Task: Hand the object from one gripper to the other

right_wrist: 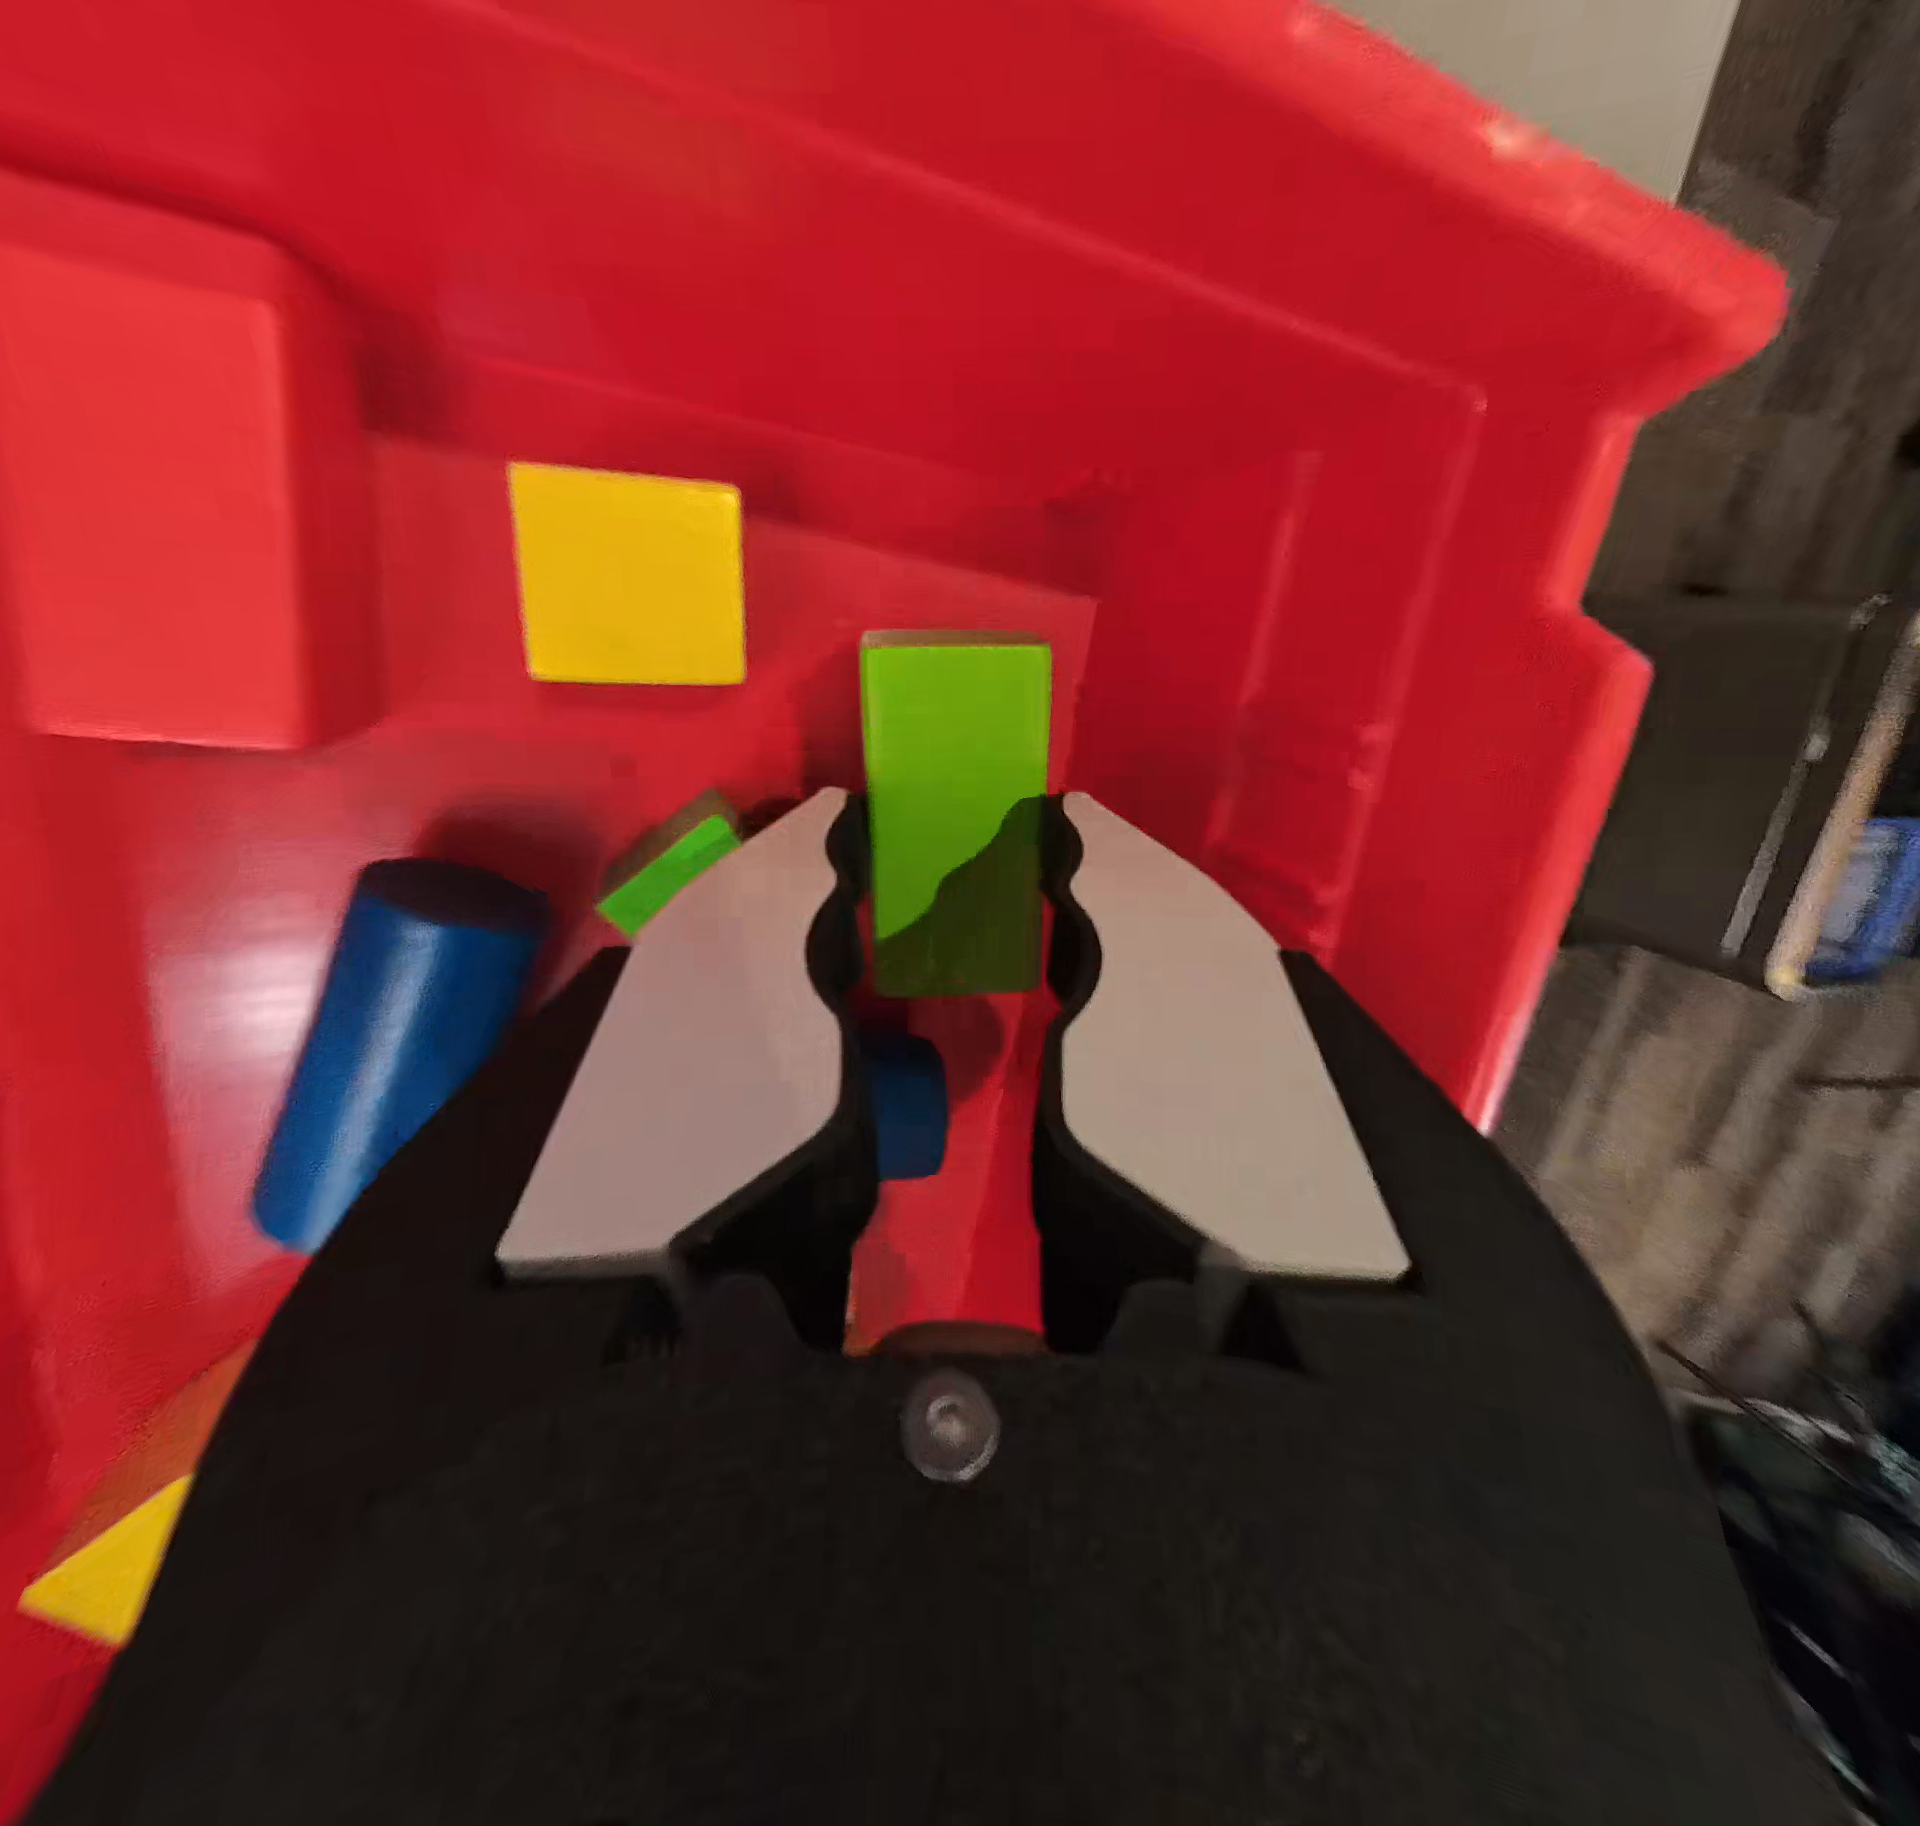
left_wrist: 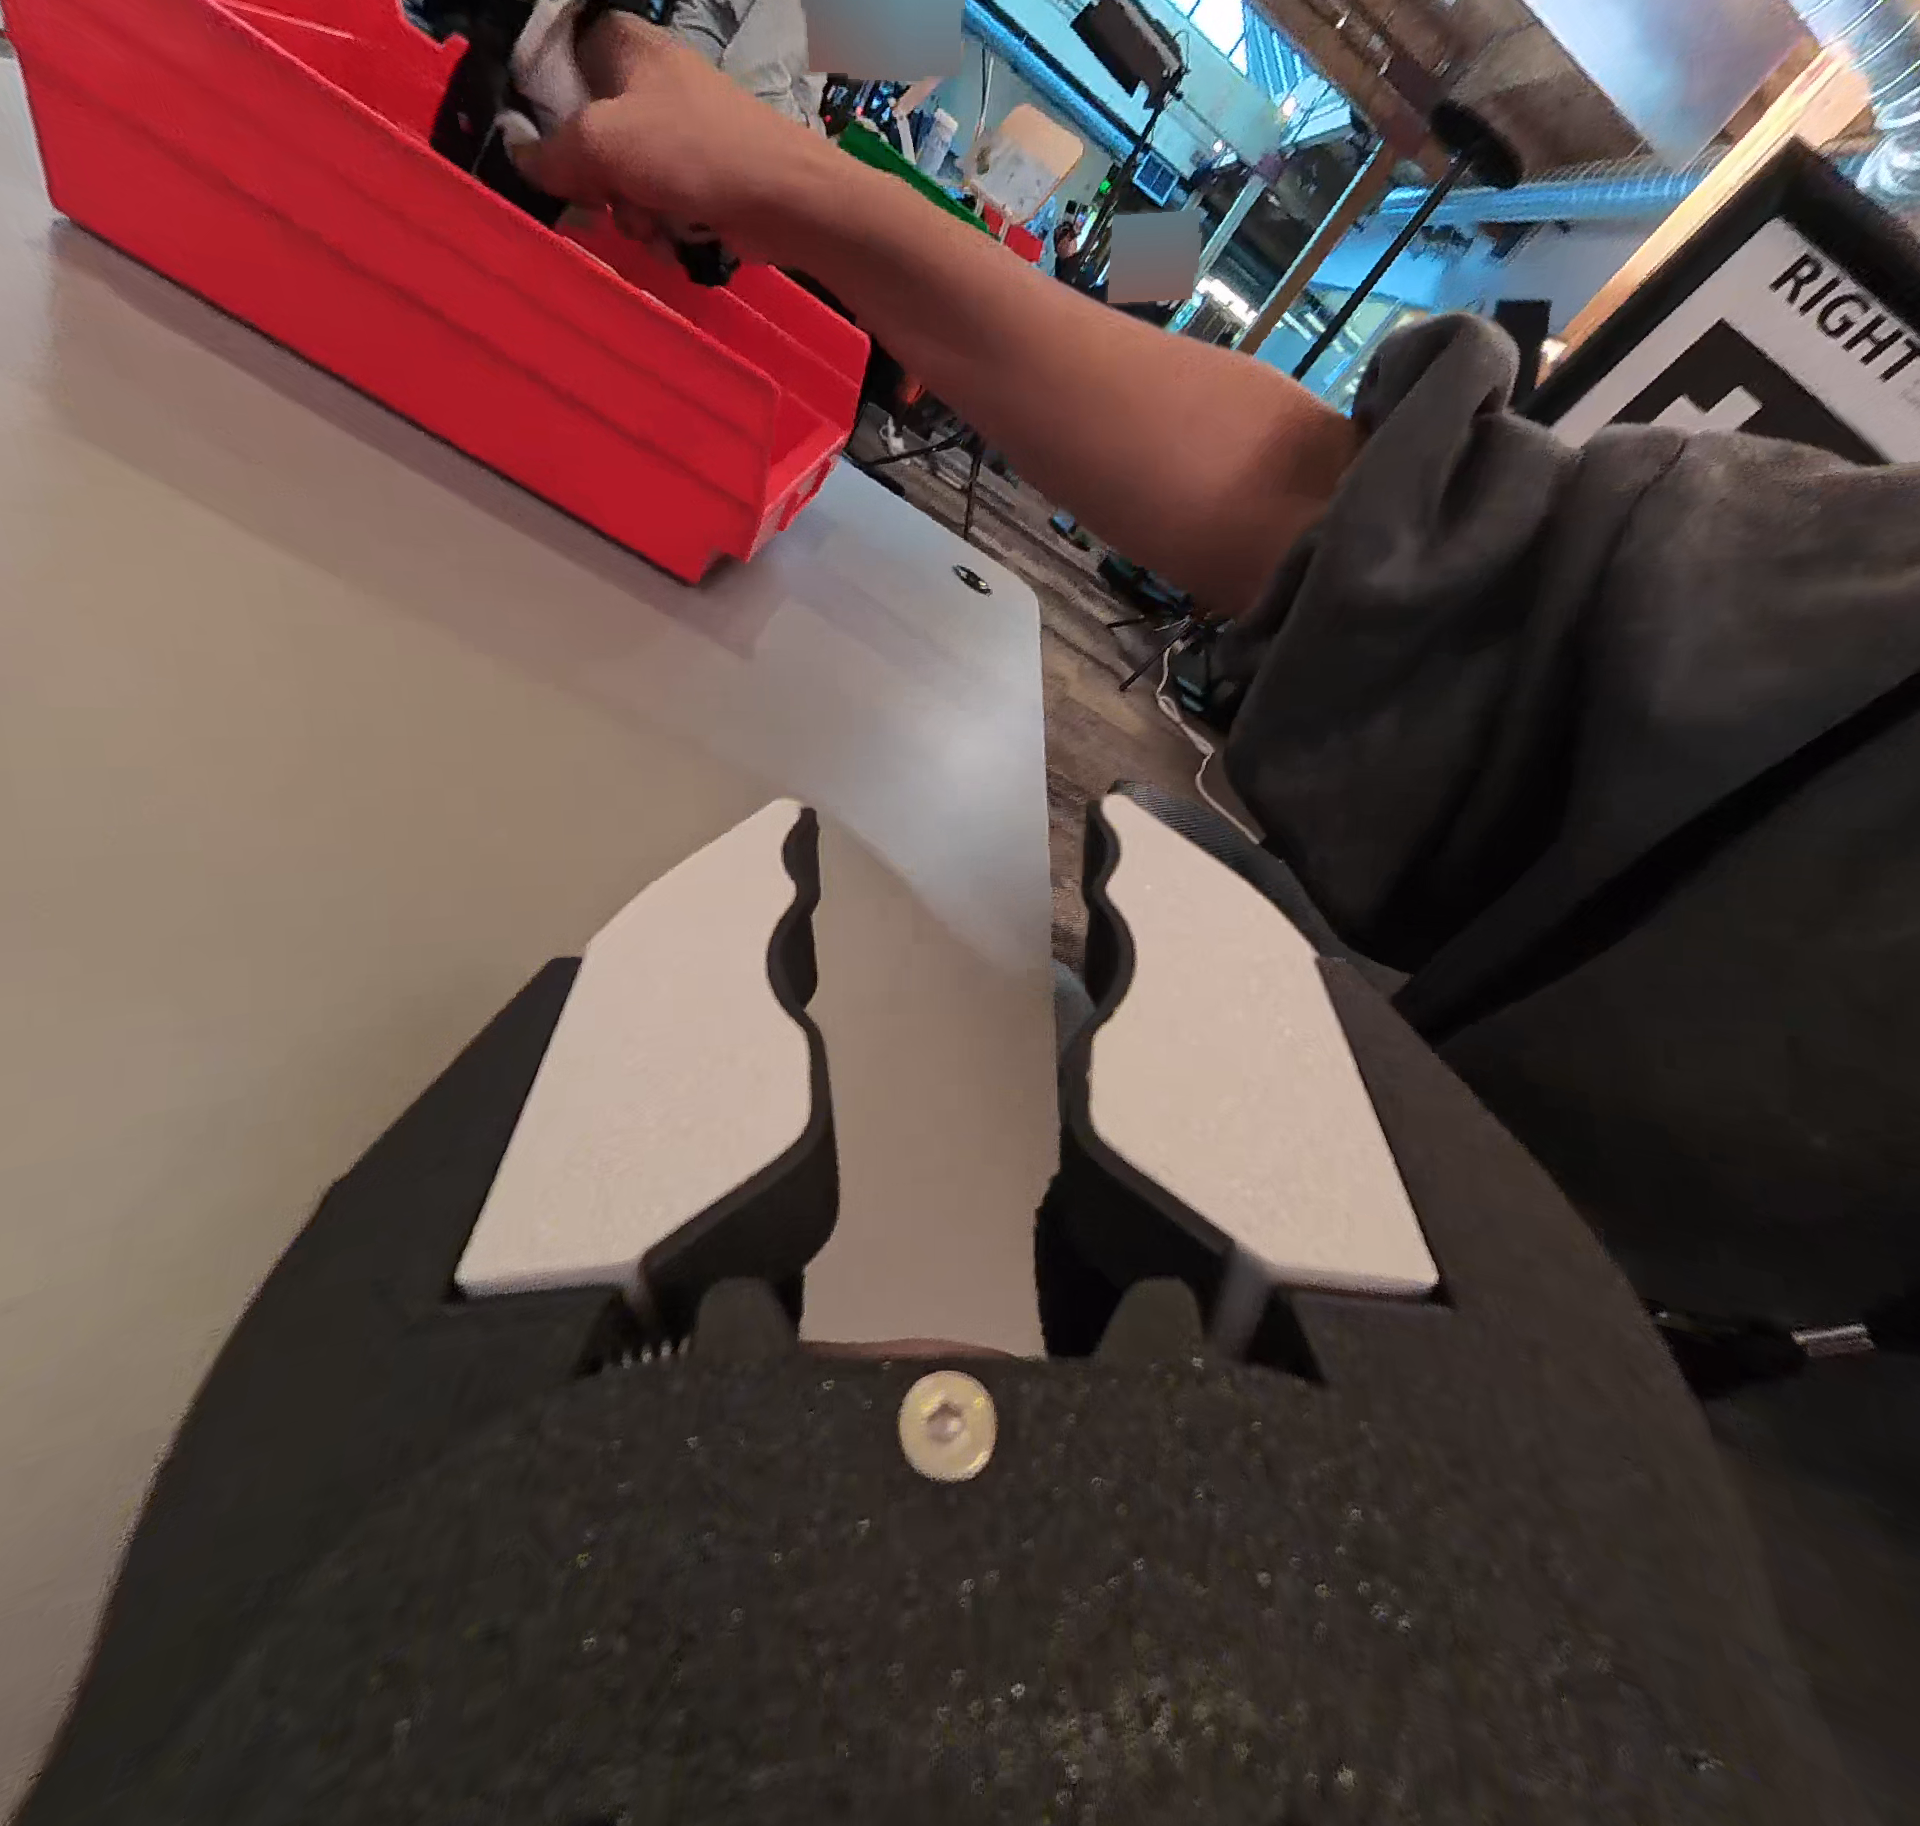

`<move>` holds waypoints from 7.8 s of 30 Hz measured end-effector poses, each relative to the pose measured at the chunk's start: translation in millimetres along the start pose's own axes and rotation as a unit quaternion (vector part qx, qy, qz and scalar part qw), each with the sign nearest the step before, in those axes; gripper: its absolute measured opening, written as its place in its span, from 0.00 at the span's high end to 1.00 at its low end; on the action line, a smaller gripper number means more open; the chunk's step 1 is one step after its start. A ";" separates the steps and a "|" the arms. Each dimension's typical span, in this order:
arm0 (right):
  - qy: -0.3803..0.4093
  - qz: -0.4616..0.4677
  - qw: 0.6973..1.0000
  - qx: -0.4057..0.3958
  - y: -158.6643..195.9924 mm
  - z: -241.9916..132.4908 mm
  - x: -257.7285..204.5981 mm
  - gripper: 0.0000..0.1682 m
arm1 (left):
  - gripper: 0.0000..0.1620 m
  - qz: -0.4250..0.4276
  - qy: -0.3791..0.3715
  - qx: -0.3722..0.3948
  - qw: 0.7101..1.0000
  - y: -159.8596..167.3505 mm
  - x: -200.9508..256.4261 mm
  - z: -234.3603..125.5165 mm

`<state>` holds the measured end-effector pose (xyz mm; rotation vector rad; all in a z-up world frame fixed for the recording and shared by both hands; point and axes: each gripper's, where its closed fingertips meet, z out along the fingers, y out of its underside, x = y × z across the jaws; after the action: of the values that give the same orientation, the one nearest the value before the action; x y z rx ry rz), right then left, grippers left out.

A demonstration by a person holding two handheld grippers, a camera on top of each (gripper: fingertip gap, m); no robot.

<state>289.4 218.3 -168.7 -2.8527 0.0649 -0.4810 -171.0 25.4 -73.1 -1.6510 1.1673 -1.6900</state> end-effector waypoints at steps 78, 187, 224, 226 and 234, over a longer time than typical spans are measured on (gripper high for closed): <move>-0.400 0.092 0.776 0.480 196.9 -186.6 -209.4 0.72 | 0.79 -0.129 -0.530 -0.409 0.732 -34.2 -322.7 -269.4; -0.139 0.091 0.893 0.419 206.2 -136.4 -129.7 0.65 | 0.71 0.047 -0.197 0.008 0.979 10.8 -36.8 -12.8; -0.160 0.045 0.897 0.409 213.8 -132.7 -148.9 0.68 | 0.70 -0.299 -0.605 -0.273 0.686 -88.7 -346.1 -282.6; -0.166 0.048 0.897 0.407 213.9 -132.4 -149.3 0.68 | 0.71 -0.303 -0.601 -0.281 0.684 -83.7 -349.3 -279.8; -0.165 0.038 0.898 0.406 214.6 -133.4 -152.7 0.68 | 0.79 -0.328 -0.600 -0.293 0.669 -65.5 -358.8 -278.9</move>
<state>100.8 -7.9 -148.5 -2.0509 -0.0730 0.0217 -377.5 420.5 -182.6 -3.0327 0.3649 -0.0244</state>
